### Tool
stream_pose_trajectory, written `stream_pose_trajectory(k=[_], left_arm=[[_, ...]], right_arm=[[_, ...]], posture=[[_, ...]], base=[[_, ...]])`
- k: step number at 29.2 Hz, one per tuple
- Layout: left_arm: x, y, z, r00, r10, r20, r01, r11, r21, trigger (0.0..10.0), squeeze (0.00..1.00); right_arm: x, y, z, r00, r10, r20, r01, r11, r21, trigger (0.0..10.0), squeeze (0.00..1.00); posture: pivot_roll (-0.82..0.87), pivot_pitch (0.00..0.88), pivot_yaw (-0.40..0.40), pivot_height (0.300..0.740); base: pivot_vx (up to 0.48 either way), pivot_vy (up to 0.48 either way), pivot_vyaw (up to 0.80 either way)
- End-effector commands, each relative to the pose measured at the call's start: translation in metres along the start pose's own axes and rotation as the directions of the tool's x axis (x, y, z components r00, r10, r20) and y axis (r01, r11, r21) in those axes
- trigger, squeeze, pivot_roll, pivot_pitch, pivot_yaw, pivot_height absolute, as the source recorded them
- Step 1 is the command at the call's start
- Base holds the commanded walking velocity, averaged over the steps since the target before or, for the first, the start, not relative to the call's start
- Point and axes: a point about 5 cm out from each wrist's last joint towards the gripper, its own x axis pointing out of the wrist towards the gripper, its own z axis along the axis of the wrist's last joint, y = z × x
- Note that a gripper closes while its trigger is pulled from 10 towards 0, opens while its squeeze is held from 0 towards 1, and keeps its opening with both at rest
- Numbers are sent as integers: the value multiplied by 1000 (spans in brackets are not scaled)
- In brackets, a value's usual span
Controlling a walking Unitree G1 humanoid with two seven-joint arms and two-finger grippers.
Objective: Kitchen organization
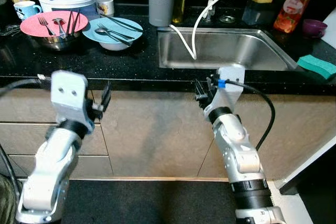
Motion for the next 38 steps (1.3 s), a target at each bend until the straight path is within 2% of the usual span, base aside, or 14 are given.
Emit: stream_pose_trajectory(k=[1, 5, 11, 15, 38], left_arm=[[-2, -6, -8, 999, -20, -25, 20, 1000, -9, 10000, 0], [-4, -7, -8, 1000, -23, -17, 22, 999, -23, 10000, 0], [-1, -4, -3, 1000, -24, 19, 25, 999, -20, 10000, 0], [0, -6, -1, 998, -54, 45, 56, 997, -55, 10000, 0], [1, -4, 6, 994, -74, 80, 78, 996, -51, 10000, 0]], right_arm=[[-6, -2, -8, 1000, -8, -14, 8, 1000, 27, 10000, 0], [-11, -5, -10, 999, -34, -21, 35, 996, 76, 10000, 0], [-8, -5, -1, 999, -36, 23, 34, 995, 95, 10000, 0], [0, -2, 3, 999, -29, 37, 25, 995, 97, 10000, 0], [8, 2, 14, 997, -8, 74, 0, 994, 108, 10000, 0]], posture=[[36, 88, 2, 740], [32, 83, 6, 740], [32, 76, 8, 740], [38, 68, 5, 740], [47, 68, 4, 740]], base=[[0, 0, 0], [0, 0, 0], [0, 0, 0], [131, 0, 0], [401, 0, 0]])
